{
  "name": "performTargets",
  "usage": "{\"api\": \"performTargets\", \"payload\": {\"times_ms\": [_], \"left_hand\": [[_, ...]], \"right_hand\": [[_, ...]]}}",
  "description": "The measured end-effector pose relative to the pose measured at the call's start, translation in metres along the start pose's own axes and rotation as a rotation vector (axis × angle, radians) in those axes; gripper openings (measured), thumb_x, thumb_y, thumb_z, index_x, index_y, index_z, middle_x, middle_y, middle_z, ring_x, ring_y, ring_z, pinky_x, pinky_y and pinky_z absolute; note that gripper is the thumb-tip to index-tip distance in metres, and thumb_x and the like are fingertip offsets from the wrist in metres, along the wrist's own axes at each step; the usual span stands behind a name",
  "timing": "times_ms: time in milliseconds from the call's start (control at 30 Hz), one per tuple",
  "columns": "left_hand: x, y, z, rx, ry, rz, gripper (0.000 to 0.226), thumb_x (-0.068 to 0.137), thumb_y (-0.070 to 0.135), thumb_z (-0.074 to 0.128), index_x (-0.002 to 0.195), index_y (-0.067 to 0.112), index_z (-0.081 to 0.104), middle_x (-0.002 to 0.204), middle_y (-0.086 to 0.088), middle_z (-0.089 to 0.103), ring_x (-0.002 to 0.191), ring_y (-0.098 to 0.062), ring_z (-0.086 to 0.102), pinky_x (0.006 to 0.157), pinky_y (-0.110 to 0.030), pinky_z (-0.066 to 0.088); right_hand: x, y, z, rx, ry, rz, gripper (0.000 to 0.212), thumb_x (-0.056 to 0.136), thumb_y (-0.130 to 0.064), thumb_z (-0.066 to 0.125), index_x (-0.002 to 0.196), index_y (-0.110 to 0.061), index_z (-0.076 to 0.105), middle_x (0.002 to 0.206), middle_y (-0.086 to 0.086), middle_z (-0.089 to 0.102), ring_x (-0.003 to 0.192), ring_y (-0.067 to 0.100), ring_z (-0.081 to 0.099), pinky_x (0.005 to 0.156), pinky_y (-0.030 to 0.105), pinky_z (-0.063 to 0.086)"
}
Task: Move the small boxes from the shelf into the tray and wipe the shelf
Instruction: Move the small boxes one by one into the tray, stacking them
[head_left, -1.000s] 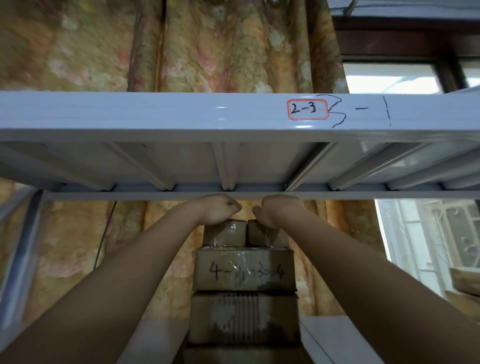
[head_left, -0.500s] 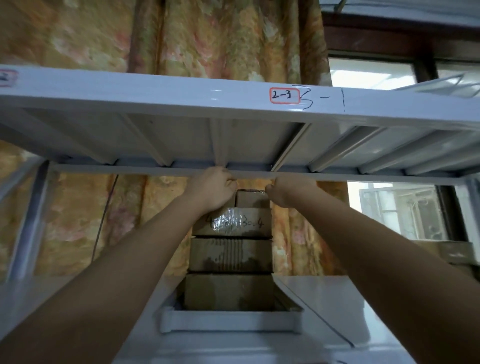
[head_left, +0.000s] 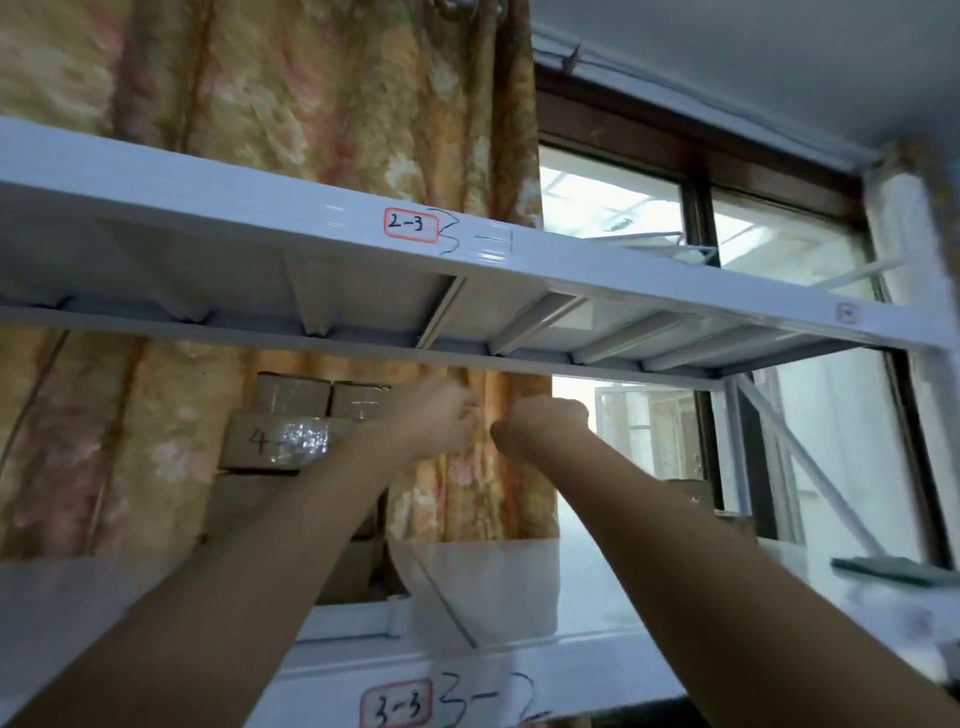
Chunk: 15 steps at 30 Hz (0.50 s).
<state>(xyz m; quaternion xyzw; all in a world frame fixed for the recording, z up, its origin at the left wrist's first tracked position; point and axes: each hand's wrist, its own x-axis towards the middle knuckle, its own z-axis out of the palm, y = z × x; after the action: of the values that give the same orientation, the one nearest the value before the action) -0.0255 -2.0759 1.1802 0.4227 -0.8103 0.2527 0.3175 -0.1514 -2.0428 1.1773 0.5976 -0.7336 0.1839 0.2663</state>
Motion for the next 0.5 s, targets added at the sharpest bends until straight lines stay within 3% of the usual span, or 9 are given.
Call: {"api": "performTargets", "payload": {"times_ms": [133,200,333,500], "left_hand": [[0.004,0.058,0.023,-0.027,-0.093,0.042,0.035,0.098,0.032,0.043,0.126,0.021,0.061,0.128,0.001,0.059,0.113,-0.017,0.055,0.090,-0.030,0.046],[0.012,0.089,0.036,-0.037,-0.135,0.016,0.036,0.097,0.035,0.042,0.128,0.024,0.059,0.129,0.002,0.058,0.114,-0.018,0.055,0.094,-0.033,0.046],[0.039,0.154,0.074,-0.007,-0.244,0.001,0.036,0.096,0.036,0.042,0.122,0.019,0.060,0.128,-0.002,0.059,0.113,-0.021,0.055,0.087,-0.032,0.045],[0.055,0.237,0.114,-0.131,-0.381,-0.013,0.044,0.099,0.037,0.040,0.140,0.021,0.045,0.145,0.000,0.045,0.130,-0.021,0.045,0.104,-0.031,0.037]], "right_hand": [[-0.014,0.066,0.010,-0.026,-0.056,0.037,0.037,0.096,-0.027,0.040,0.127,-0.013,0.056,0.123,0.005,0.060,0.112,0.027,0.058,0.096,0.040,0.046],[-0.021,0.106,0.013,-0.046,-0.056,0.051,0.035,0.097,-0.026,0.040,0.125,-0.012,0.055,0.123,0.006,0.060,0.111,0.027,0.058,0.095,0.038,0.047],[-0.033,0.185,0.026,-0.059,-0.050,0.100,0.031,0.096,-0.023,0.040,0.119,-0.011,0.058,0.114,0.007,0.063,0.101,0.026,0.062,0.089,0.035,0.049],[-0.041,0.269,0.048,-0.067,-0.091,0.158,0.033,0.097,-0.029,0.042,0.118,-0.010,0.058,0.113,0.007,0.063,0.102,0.026,0.061,0.093,0.040,0.048]]}}
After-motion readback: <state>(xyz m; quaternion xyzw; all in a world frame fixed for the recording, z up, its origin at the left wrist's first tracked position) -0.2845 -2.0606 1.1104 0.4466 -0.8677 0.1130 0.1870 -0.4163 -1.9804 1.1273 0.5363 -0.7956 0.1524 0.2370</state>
